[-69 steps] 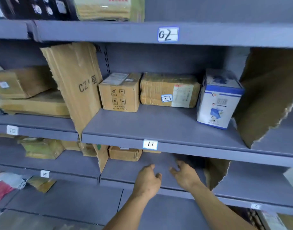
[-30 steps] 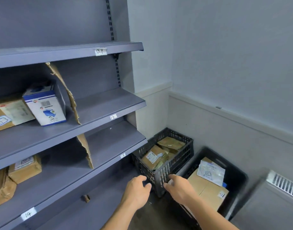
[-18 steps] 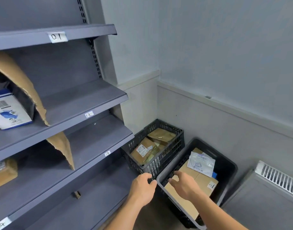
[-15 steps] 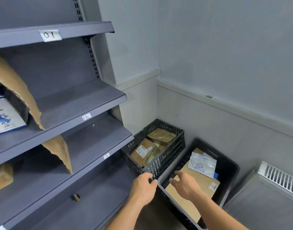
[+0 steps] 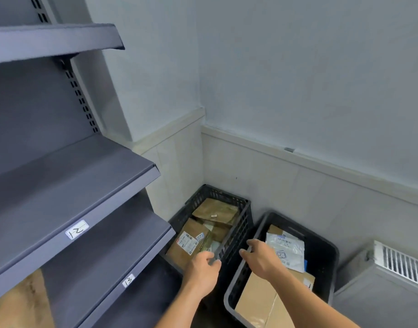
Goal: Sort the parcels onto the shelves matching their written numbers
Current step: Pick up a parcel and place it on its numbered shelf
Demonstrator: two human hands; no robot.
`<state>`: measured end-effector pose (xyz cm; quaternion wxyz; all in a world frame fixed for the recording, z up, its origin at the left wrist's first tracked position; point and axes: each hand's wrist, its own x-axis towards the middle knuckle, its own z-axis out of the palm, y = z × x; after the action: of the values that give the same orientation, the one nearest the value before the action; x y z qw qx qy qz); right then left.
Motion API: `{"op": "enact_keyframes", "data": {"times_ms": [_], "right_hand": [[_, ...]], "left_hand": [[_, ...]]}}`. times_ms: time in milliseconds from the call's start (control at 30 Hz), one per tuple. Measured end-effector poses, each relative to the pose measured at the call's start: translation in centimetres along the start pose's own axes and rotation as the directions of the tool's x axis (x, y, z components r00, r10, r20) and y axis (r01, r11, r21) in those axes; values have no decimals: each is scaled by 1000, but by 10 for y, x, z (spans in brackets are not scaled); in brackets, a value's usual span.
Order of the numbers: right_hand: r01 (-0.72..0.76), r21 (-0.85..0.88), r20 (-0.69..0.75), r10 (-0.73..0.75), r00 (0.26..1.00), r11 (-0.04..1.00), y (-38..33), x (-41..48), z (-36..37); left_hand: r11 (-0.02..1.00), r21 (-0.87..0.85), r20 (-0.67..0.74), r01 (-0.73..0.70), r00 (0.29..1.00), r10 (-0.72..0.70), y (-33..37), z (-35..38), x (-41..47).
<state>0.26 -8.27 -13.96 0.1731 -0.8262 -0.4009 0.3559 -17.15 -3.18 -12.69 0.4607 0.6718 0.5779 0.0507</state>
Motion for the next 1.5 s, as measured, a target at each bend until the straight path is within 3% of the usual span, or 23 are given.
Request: {"op": "enact_keyframes", "data": {"times_ms": [300, 867, 1200, 1500], "right_hand": [[-105, 57, 67, 101, 993, 993, 1, 63, 0], [-182, 169, 207, 146, 967, 969, -13, 254, -14], [-416, 409, 235, 347, 908, 812, 7, 381, 58], [-562, 440, 190, 539, 821, 700, 47, 466, 126]], "left_hand": [[997, 21, 65, 73, 995, -75, 4, 0, 71], [952, -54, 21, 302, 953, -302, 45, 25, 244], [927, -35, -94, 373, 922, -375, 8, 51, 388], [932, 89, -143, 350, 931, -336, -62, 82, 512]]}}
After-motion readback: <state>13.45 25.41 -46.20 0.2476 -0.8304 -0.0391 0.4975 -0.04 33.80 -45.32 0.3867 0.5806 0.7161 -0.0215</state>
